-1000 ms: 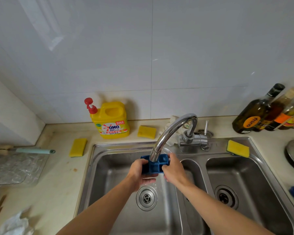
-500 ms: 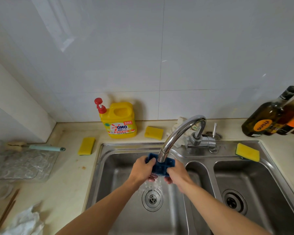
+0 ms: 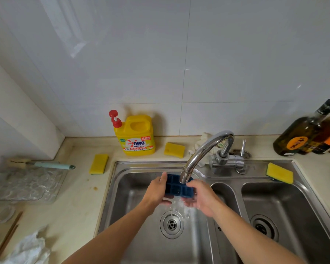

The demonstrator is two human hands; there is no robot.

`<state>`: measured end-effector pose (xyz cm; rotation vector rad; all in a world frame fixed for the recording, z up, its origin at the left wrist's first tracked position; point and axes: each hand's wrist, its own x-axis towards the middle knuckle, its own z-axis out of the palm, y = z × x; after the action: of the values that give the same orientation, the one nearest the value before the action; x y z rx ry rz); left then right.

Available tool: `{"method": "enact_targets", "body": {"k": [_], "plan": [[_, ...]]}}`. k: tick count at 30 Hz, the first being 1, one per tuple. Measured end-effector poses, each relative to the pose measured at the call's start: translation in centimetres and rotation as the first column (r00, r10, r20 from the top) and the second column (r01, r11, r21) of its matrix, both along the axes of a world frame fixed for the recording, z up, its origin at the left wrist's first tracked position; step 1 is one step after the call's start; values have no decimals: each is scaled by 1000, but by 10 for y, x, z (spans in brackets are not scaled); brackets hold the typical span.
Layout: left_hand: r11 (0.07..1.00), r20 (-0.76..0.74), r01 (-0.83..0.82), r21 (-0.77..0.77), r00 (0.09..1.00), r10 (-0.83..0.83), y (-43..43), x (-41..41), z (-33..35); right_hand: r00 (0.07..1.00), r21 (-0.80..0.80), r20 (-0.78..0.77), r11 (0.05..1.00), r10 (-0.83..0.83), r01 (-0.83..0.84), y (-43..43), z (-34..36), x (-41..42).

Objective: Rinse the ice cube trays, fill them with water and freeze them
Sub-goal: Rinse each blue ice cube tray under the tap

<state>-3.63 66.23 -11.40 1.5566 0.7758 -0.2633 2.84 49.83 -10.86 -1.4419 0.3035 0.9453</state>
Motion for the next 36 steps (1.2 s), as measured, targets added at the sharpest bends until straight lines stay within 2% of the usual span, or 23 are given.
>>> {"method": "enact_targets", "body": {"k": [2,5,7,11,16,23,36], "plan": [[981,-44,-46,-187,998,38,-1,-5,-5,1000,-32,30,999,-2,3,-5,2,3],[881,-80,-125,-456,992,100,-7,-6,-17,987,-91,153,995,46,-32,-8,9,8],[821,-69,-142,-553,990,124,-14,-5,-23,971,-110,228,993,65,-40,-11,13,11],[754,-50,-132,-644,990,131,-31,1,-26,943,-160,328,987,62,-9,-22,17,17],[695,-52,-131,-707,990,133,-41,8,-26,925,-162,377,987,49,13,-32,25,21],[662,-29,-112,-741,990,135,-43,10,-26,903,-159,422,987,80,-13,-32,33,19],[729,-3,-131,-671,985,174,-29,18,-17,903,-169,424,986,67,6,-29,37,15]]}}
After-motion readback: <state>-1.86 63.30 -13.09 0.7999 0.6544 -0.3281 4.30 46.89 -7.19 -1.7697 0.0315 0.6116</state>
